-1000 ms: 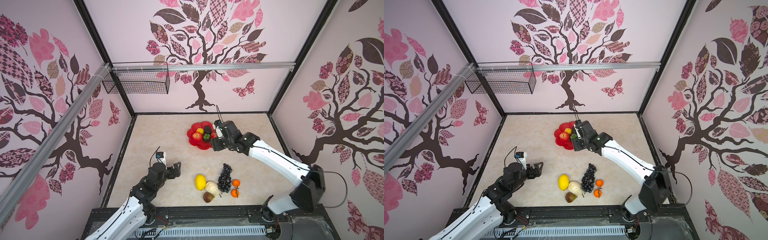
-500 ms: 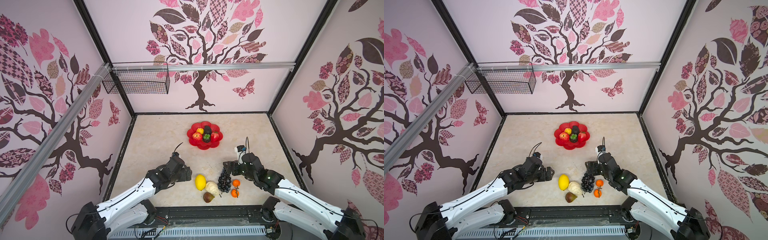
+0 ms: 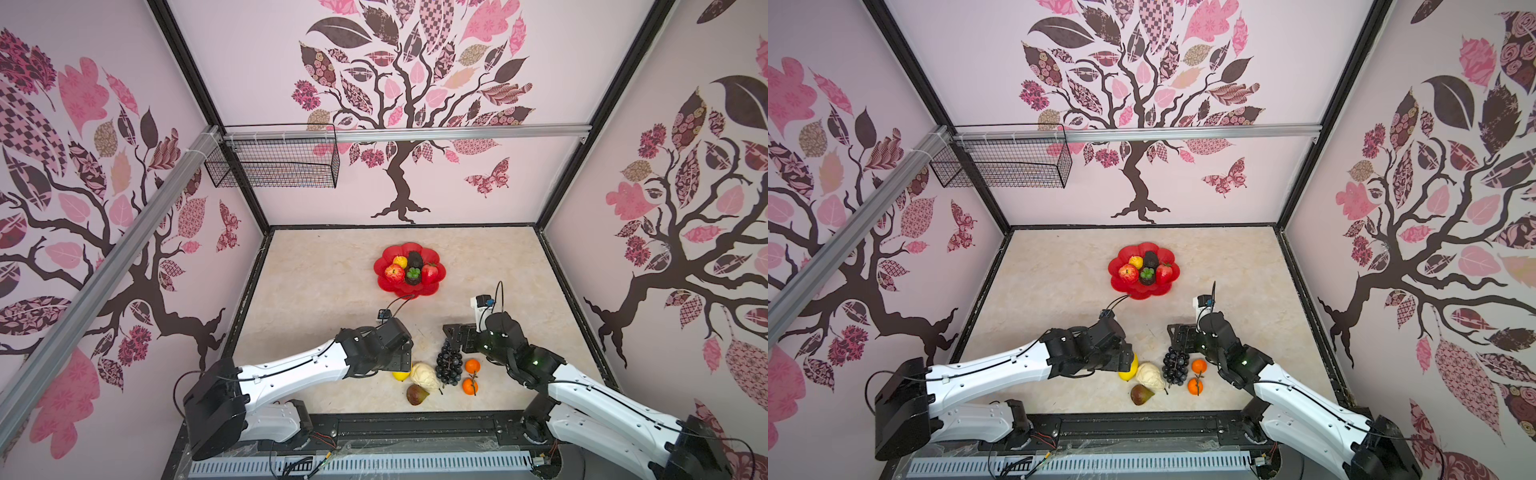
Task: Arrange fruit in a fruit bowl
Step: Pick up the fruit from the bottom-center of the table.
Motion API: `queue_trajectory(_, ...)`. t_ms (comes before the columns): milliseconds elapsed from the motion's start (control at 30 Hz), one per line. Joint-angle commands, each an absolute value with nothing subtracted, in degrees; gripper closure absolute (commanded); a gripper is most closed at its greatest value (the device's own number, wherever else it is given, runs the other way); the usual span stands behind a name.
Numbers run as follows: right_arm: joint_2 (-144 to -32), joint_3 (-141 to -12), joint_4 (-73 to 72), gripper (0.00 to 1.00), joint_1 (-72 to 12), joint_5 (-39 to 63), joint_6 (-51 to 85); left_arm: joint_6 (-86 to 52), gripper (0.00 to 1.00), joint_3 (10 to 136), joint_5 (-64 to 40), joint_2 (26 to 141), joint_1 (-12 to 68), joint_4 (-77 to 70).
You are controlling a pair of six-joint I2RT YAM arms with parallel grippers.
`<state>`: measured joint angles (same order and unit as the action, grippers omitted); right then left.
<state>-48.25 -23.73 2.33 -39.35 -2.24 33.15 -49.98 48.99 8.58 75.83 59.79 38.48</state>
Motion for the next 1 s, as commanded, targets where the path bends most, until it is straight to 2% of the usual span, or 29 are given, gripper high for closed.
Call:
queue_trajectory(0,-47.58,-24.17,1.59,0.11,-39.43,-2.09,33.51,-50.41,0.02,52.72,9.19,78.08,60.03,39.44)
queue_trajectory(200,-47.20,-23.72,1.58,0.11,-39.41,-2.33,33.39,-50.02,0.03,54.92,6.85,83.90,60.12,38.57)
queue_trajectory(333,-47.04,-23.05,1.41,0.11,-39.38,-1.55,33.79,-50.67,0.07,55.79,5.10,86.57,60.21,37.40)
queue_trajectory(967,-47.03,-22.32,2.20,0.11,-39.41,-0.93,34.28,-53.09,0.23,54.87,10.45,90.89,60.21,38.42)
